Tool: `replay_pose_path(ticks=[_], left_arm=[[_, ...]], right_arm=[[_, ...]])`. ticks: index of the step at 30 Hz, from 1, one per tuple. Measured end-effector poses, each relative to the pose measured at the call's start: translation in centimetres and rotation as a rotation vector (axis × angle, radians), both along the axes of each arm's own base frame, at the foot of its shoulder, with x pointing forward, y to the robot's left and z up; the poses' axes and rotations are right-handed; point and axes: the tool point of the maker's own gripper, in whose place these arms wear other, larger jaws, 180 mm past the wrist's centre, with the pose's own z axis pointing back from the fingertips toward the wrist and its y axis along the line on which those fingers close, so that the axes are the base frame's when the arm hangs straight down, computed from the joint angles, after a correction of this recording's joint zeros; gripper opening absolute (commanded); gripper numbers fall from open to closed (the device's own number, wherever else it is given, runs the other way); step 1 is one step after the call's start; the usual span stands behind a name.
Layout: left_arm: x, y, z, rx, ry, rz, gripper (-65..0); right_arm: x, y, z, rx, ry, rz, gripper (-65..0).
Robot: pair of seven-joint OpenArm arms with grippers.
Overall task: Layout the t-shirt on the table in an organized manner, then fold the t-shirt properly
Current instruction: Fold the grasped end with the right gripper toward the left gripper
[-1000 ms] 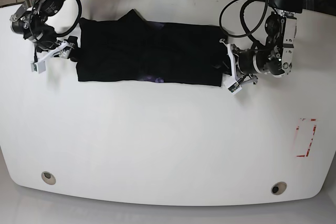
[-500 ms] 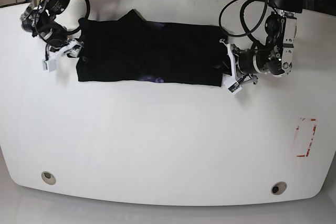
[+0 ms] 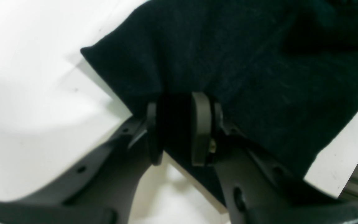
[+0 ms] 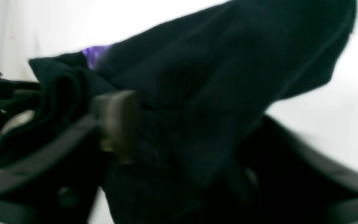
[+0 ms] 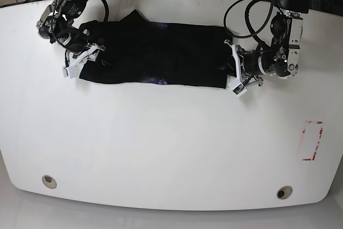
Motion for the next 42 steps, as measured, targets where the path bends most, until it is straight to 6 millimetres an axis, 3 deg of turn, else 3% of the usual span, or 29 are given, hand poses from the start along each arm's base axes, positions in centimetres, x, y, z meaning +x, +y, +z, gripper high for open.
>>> replay_pose_path(ticks=[2, 4, 9, 12, 17, 22, 33, 42], left_arm=[[0.0, 0.0, 0.0, -0.001, 0.000, 0.000, -52.4], [0.0, 0.0, 0.0, -0.001, 0.000, 0.000, -52.4], [0.0, -0.1, 0.0, -0.001, 0.000, 0.000, -52.4], [0.0, -0.2, 0.0, -0.003, 0.001, -0.003, -52.4], [0.0, -1.1, 0.0, -0.017, 0.003, -0.008, -52.2], [0.1, -1.5, 0.0, -0.021, 0.003, -0.010, -52.2], [0.1, -3.4, -0.3, -0.082, 0.026, 0.007, -52.2], [0.6, -5.5, -0.8, -0.181, 0.066, 0.037, -52.2]], right_arm=[[-0.3, 0.3, -0.4, -0.003, 0.019, 0.009, -60.9], [-0.7, 0.5, -0.7, -0.006, 0.042, 0.022, -65.0], [-0.9, -1.1, 0.4, -0.121, 0.040, 0.038, -63.9], [0.0, -1.9, 3.0, -0.217, -0.028, 0.050, -63.9], [1.5, -1.1, 7.1, -0.389, -0.142, 0.168, -63.9], [2.2, 0.6, 8.8, -0.468, -0.202, 0.275, -63.9], [2.3, 6.2, 8.5, -0.447, -0.234, 0.473, -63.7], [2.4, 10.4, 8.9, -0.374, -0.274, 0.529, -63.7]])
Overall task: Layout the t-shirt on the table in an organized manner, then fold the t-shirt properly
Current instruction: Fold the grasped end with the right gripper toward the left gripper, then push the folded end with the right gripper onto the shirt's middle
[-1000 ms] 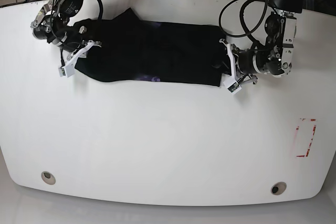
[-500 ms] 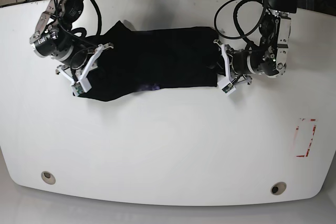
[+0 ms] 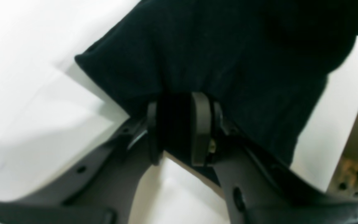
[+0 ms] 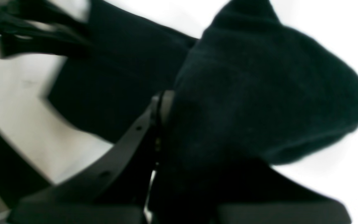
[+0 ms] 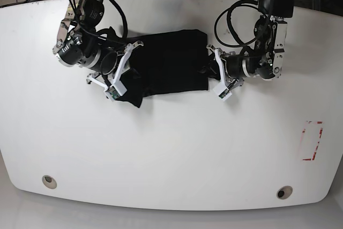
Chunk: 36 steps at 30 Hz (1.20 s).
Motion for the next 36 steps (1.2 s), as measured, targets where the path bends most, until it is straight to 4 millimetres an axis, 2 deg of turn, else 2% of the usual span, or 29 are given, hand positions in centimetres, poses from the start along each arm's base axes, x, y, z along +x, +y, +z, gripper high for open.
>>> replay_pose_path(ticks=[8, 13, 18, 24, 36], left_arm=[[0.0, -0.3, -0.1, -0.030, 0.009, 0.011, -52.2], [0.0, -0.3, -0.1, -0.030, 0.008, 0.011, -52.2], [0.0, -0.3, -0.1, -0.030, 0.009, 0.011, -52.2], [0.0, -0.3, -0.1, -0.030, 0.009, 0.011, -52.2], [0.0, -0.3, -0.1, -0.032, 0.010, 0.012, -52.2]], right_arm=[[0.9, 3.0, 1.4, 0.077, -0.037, 0.022, -63.7], [1.2, 3.8, 1.7, 0.105, -0.044, 0.016, -63.6], [2.2, 4.4, 2.9, 0.149, -0.103, 0.007, -63.6], [1.8, 6.0, 2.5, 0.152, -0.091, 0.062, -63.6], [1.9, 7.9, 3.1, 0.200, -0.127, 0.103, -63.6]])
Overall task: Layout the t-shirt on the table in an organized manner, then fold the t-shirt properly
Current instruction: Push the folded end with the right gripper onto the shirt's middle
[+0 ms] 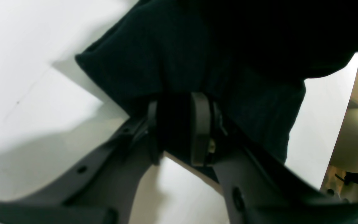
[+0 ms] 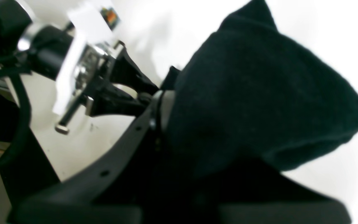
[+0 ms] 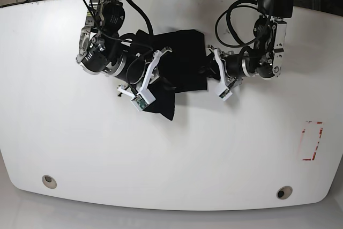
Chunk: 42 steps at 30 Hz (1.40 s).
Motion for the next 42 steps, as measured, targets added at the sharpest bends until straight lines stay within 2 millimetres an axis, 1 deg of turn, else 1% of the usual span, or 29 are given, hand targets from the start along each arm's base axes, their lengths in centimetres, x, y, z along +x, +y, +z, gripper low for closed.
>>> replay_pose_path(ticks=[3, 5, 8, 10, 13, 15, 17, 19, 21, 23, 27, 29, 35, 38, 42], left_arm=[[0.0, 0.0, 0.0, -0.001, 0.000, 0.000, -52.2], [0.0, 0.0, 0.0, 0.000, 0.000, 0.000, -52.2], [0.0, 0.0, 0.0, -0.001, 0.000, 0.000, -52.2], [0.0, 0.0, 0.0, 0.000, 0.000, 0.000, -52.2], [0.0, 0.0, 0.0, -0.001, 0.000, 0.000, -52.2], [0.0, 0.0, 0.0, -0.001, 0.000, 0.000, -52.2], [0.0, 0.0, 0.0, -0.001, 0.000, 0.000, -52.2], [0.0, 0.0, 0.0, -0.001, 0.000, 0.000, -52.2], [0.0, 0.0, 0.0, 0.000, 0.000, 0.000, -52.2], [0.0, 0.0, 0.0, -0.001, 0.000, 0.000, -52.2], [0.2, 0.0, 0.1, 0.007, 0.000, -0.010, -52.2], [0.3, 0.0, 0.1, 0.012, 0.001, -0.019, -52.2], [0.6, 0.0, 0.2, 0.019, -0.002, -0.024, -52.2], [0.7, 0.0, 0.3, 0.025, -0.003, -0.032, -52.2], [0.8, -0.1, 0.4, 0.028, -0.004, -0.036, -52.2]], right_arm=[[0.3, 0.3, 0.3, 0.035, -0.011, -0.003, -62.6], [0.4, 0.4, -0.1, 0.048, 0.000, -0.006, -58.2], [0.4, 0.5, -1.1, 0.059, 0.025, -0.013, -47.6], [0.4, 0.6, -1.5, 0.068, 0.035, -0.017, -38.8], [0.4, 0.7, -1.7, 0.082, 0.041, -0.023, -29.0], [0.3, 0.7, -1.8, 0.090, 0.041, -0.026, -24.7], [0.2, 0.7, -1.9, 0.090, 0.046, -0.026, -23.0], [0.1, 0.8, -2.0, 0.092, 0.049, -0.026, -22.7], [0.0, 1.3, -1.9, 0.102, 0.052, -0.024, -22.7], [-0.2, 2.2, -1.7, 0.113, 0.054, -0.006, -22.7], [-1.0, 5.0, -1.3, 0.143, 0.051, 0.065, -22.7], [-1.2, 6.0, -1.1, 0.166, 0.064, 0.071, -22.7], [-1.1, 7.9, -0.3, 0.252, 0.083, 0.020, -22.2], [-1.3, 8.1, -0.4, 0.263, 0.089, 0.017, -22.5], [-1.2, 7.2, -0.7, 0.240, 0.089, 0.007, -22.7]])
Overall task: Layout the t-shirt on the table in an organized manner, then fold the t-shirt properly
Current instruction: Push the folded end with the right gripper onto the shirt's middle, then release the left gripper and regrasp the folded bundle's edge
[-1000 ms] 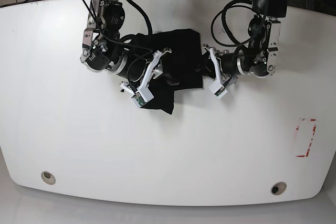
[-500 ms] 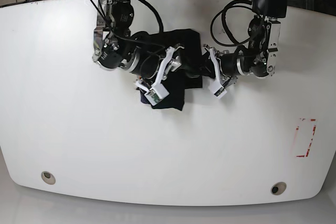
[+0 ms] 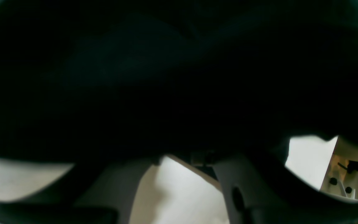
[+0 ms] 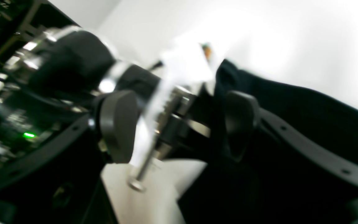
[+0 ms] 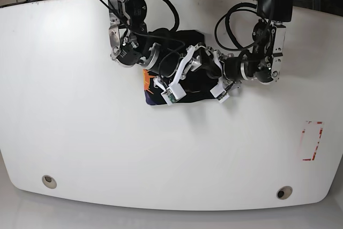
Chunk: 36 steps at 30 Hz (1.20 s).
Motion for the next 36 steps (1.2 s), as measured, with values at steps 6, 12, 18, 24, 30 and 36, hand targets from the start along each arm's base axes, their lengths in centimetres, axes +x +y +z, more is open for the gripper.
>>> replay_pose_path(ticks=[6, 12, 18, 24, 30, 36], left_arm=[[0.1, -0.3, 0.0, 0.011, 0.000, -0.007, -52.2], [0.3, -0.7, 0.1, 0.006, -0.002, -0.005, -52.2], [0.8, -0.1, 0.5, 0.015, -0.017, 0.030, -44.7], [1.5, 1.5, 1.6, 0.085, -0.061, 0.065, -30.7], [1.7, 3.8, 2.6, 0.175, -0.101, 0.097, -28.1], [3.5, 5.9, 6.3, 0.210, -0.220, 0.156, -28.1]], right_arm=[[0.2, -1.8, 0.2, -0.057, -0.041, -0.003, -22.7], [0.1, -3.2, 0.6, -0.096, -0.081, 0.007, -22.7], [-0.3, -4.7, -0.6, -0.149, -0.065, 0.011, -22.7], [-1.0, -5.4, -1.5, -0.173, -0.041, 0.018, -22.7], [-1.1, -5.9, -1.7, -0.193, -0.055, 0.032, -22.7], [-1.2, -6.1, -1.8, -0.205, -0.062, 0.046, -22.7]])
